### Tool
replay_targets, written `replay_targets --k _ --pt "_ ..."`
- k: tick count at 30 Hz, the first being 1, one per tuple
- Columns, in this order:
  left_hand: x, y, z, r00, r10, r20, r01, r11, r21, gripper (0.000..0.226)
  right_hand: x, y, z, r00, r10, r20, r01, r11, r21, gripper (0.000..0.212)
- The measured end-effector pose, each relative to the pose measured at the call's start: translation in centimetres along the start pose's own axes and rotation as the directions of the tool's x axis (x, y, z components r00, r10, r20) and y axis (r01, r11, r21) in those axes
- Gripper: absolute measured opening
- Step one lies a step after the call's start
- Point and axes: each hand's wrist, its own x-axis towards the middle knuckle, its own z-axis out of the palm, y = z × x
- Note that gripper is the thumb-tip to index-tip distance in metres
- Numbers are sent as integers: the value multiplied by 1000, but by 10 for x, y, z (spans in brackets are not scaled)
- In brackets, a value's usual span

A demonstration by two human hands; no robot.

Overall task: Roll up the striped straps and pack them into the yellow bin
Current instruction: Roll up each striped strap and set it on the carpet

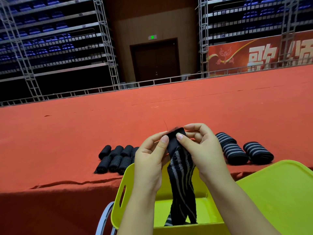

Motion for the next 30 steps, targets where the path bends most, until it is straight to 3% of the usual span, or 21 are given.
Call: replay_targets --k 5,10,15,18,21,27,30 --pt "6 4 -3 999 33 2 -33 999 14 13 8 -1 -11 995 -34 95 55 972 -227 29" --pt "10 13 -1 996 67 54 -71 995 73 13 18 -20 -19 962 -38 270 70 991 -110 5" --pt "10 14 1 992 81 96 -90 992 94 15 22 -24 -16 973 -73 218 90 994 -68 7" --pt "7 12 2 983 63 174 -97 976 196 28 24 -27 -11 983 -143 111 146 989 -22 12" --pt "8 11 4 987 42 156 -84 959 272 26 30 -32 -9 983 -168 69 168 986 13 12" --pt "22 26 12 986 89 138 -129 941 312 7 44 -45 -8 983 -141 119 134 989 58 3" --pt "29 34 18 979 114 166 -161 939 305 7 52 -58 -14 959 -84 270 102 993 -54 10"
